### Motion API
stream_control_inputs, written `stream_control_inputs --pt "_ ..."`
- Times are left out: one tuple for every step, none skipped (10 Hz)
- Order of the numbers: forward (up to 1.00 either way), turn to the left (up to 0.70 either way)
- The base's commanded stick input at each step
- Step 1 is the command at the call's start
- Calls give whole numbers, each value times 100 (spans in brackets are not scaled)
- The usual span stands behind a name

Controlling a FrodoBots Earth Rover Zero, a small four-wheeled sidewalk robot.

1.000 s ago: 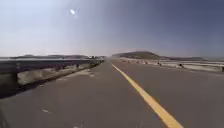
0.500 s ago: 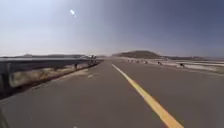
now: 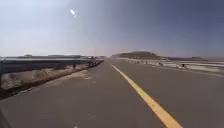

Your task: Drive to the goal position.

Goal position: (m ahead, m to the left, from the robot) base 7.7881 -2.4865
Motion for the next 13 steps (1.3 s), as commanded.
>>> stream_control_inputs --pt "50 0" --pt "50 0" --pt "50 0" --pt "50 0" --pt "50 0" --pt "50 0" --pt "50 0" --pt "50 0" --pt "50 0" --pt "50 0" --pt "50 0" --pt "50 0" --pt "50 0"
